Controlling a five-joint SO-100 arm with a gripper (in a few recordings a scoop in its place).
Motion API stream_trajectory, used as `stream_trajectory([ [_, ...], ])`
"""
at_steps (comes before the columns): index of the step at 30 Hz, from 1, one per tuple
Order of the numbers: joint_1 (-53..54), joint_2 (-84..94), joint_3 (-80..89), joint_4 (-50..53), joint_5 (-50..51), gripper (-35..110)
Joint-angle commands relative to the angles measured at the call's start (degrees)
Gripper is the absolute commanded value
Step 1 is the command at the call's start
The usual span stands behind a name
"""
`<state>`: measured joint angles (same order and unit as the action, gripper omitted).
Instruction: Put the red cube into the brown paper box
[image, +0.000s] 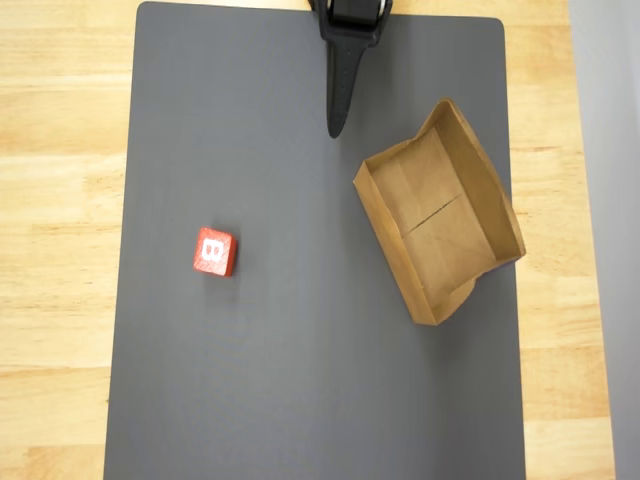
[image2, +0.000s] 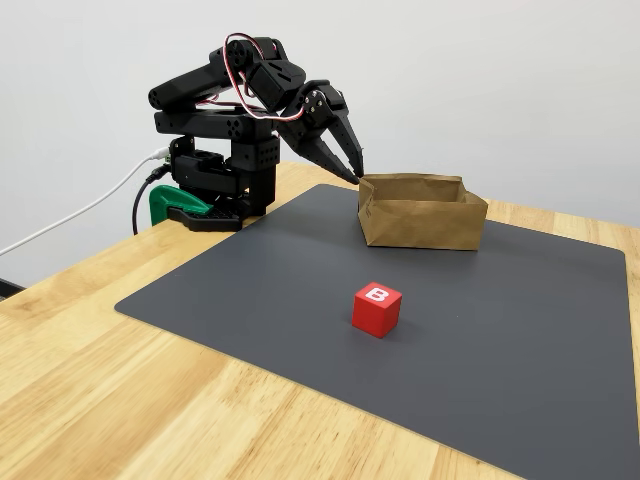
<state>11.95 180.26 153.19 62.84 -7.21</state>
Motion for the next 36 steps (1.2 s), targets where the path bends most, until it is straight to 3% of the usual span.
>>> stream_trajectory([
  [1,0.7,-0.18,-0.09,0.44,-0.53,0],
  [18,2.99,-1.49,-2.11,-0.09,0.09,4],
  [28,9.14,-26.89,-27.07,8.79,1.76,10],
  [36,15.64,-43.24,-36.83,10.55,0.09,14],
])
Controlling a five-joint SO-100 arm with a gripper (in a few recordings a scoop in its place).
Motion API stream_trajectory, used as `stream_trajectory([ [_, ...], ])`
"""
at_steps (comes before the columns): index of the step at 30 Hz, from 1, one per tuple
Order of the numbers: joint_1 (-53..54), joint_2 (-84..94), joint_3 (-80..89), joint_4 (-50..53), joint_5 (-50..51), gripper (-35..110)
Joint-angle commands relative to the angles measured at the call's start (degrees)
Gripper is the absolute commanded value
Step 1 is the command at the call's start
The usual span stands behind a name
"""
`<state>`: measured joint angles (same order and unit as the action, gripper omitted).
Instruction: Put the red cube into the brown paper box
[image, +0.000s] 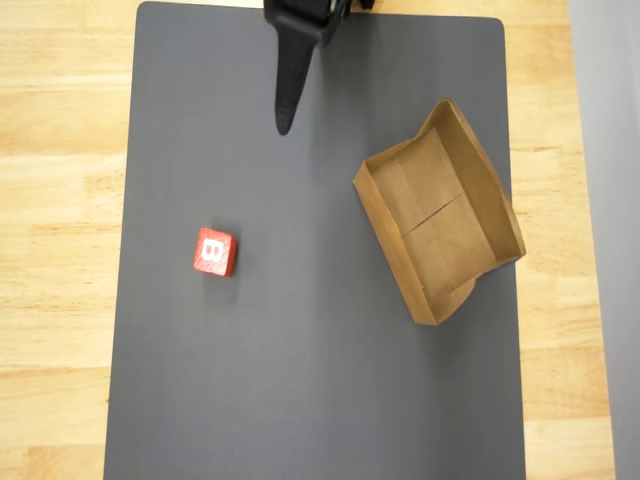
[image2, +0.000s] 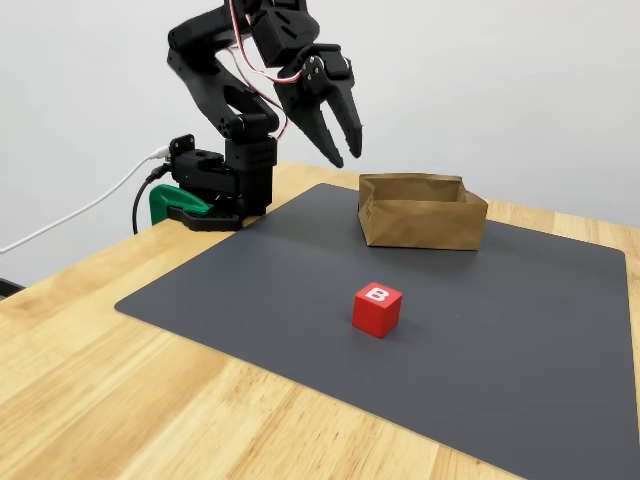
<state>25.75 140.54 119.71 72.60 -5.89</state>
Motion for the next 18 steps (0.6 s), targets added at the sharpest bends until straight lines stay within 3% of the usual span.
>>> stream_trajectory([
  [1,2.55,-5.36,-4.13,0.79,-1.32,16],
  [18,11.6,-45.88,-26.46,-7.29,-8.96,32],
])
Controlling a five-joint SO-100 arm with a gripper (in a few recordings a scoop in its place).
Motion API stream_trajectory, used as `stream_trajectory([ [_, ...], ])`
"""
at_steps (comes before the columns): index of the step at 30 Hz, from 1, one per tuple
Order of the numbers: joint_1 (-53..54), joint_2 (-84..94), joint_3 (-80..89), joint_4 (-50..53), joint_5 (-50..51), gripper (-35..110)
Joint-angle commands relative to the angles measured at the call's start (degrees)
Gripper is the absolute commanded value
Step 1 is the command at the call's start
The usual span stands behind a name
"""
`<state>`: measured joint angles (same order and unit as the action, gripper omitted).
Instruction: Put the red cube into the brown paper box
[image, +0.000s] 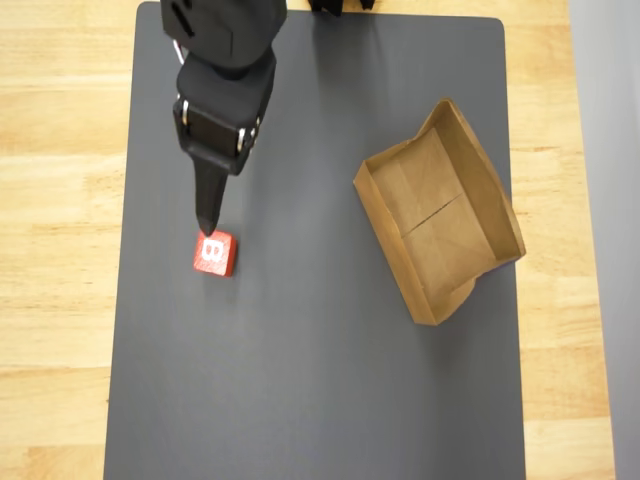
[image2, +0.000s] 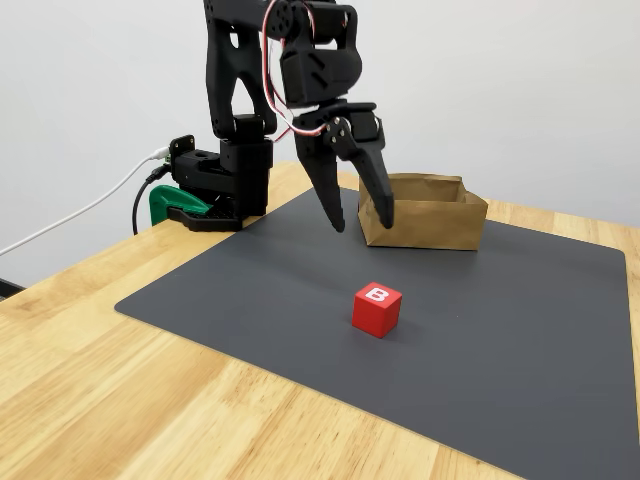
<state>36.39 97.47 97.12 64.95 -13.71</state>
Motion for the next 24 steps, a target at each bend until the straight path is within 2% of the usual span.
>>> stream_trajectory([
  [1,1.14,-4.57,-5.45,0.35,-1.14,32],
  [11,1.41,-17.14,-13.62,1.58,-3.25,34],
  [16,1.32,-22.94,-20.57,7.21,-3.78,34],
  [24,0.62,-28.48,-22.76,8.26,-8.35,34],
])
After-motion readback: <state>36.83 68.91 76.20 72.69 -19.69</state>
